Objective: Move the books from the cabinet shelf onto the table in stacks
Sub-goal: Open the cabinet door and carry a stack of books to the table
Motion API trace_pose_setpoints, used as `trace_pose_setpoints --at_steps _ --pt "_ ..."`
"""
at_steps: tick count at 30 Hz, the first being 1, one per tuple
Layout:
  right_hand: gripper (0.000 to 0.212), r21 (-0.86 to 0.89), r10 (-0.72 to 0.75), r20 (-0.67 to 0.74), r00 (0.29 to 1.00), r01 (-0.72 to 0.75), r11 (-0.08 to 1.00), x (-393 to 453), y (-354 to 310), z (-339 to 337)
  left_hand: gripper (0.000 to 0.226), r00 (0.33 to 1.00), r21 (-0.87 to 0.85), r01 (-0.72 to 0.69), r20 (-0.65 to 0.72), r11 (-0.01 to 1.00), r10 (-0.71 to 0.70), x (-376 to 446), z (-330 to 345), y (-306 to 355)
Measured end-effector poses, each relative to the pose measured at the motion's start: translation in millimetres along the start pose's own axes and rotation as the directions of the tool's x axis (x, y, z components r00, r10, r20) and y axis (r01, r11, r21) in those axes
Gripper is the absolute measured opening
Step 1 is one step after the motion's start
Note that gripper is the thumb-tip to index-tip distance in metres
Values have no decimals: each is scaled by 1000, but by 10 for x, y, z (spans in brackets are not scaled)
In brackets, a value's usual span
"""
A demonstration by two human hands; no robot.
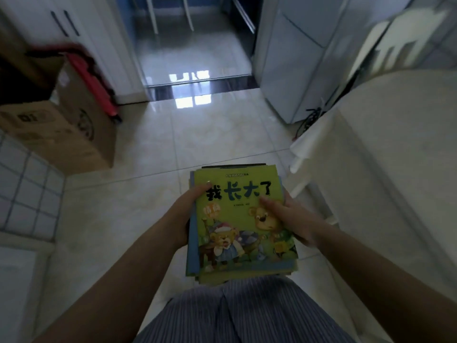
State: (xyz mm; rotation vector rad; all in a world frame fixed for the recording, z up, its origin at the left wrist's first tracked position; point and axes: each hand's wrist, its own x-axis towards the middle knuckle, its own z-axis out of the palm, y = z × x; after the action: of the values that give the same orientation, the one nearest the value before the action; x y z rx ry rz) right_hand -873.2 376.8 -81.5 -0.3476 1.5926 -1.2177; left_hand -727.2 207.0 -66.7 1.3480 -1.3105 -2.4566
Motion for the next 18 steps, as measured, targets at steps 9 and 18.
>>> trace_pose_setpoints --at_steps 9,18 --pt "39 239 12 -326 945 70 969 -334 213 -1226 25 966 269 52 230 962 -117 609 1432 149" --pt "47 296 44 -563 825 152 943 -128 55 -2574 78 932 595 46 263 803 -248 1720 3004 394"
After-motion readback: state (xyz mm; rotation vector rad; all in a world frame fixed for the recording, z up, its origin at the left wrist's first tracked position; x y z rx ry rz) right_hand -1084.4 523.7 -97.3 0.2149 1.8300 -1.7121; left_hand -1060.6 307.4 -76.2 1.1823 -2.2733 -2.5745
